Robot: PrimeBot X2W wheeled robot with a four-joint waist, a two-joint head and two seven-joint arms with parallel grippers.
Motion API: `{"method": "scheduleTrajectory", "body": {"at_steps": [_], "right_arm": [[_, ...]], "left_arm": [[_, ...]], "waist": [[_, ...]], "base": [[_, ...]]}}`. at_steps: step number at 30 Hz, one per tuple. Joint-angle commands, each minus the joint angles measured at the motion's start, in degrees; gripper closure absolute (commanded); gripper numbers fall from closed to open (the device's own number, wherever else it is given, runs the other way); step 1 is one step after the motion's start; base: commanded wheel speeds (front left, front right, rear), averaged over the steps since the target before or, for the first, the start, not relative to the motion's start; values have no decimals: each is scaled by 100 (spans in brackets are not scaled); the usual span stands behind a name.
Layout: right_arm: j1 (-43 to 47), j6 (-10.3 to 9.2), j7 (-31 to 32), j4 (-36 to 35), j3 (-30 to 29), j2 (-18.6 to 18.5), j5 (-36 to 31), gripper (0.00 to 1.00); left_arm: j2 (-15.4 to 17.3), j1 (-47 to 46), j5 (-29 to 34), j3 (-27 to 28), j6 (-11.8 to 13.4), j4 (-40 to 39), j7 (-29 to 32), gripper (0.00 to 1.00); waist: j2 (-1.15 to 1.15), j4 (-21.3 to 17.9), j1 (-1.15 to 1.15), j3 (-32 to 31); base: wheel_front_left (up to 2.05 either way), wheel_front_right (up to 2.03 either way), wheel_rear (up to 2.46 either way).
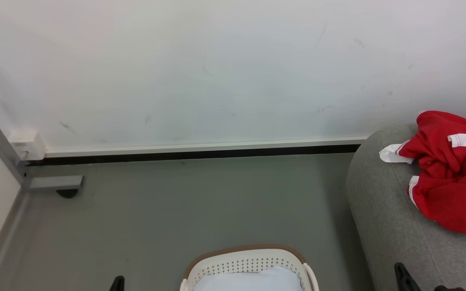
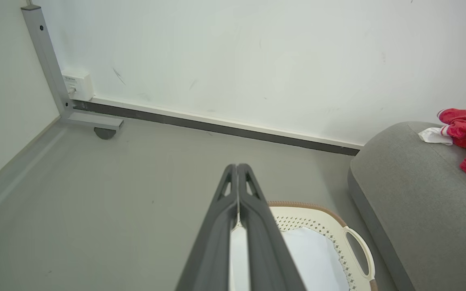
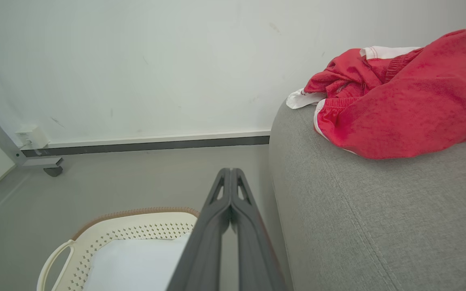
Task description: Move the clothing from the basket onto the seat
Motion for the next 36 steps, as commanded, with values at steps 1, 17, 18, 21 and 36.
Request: {"method": "scheduleTrajectory", "body": {"at_steps": [1, 17, 18, 21, 36], "right_arm": [[-137, -1, 61, -145, -49, -40, 363, 100], [-210, -2, 417, -387, -150, -53, 1941, 100], [-217, -3, 439, -399, -159, -54, 2037, 100], [-239, -3, 508, -438, -183, -56, 2320, 100], [-323, -5, 827, -597, -295, -68, 3583, 100]], "left_arm": [[10, -164, -360, 68, -11, -86, 65, 100], [-42, -337, -1827, 212, -52, -196, 428, 100], [-45, -350, -1918, 223, -55, -201, 453, 100], [-54, -386, -2179, 253, -62, -217, 521, 100], [-100, -542, -3364, 391, -97, -274, 838, 100]], "waist": [[0, 10, 0, 6], [0, 74, 0, 49], [0, 79, 0, 52], [0, 92, 0, 61], [0, 156, 0, 103]], "base": [[0, 0, 0], [0, 0, 0], [0, 0, 0], [0, 0, 0], [0, 0, 0]]}}
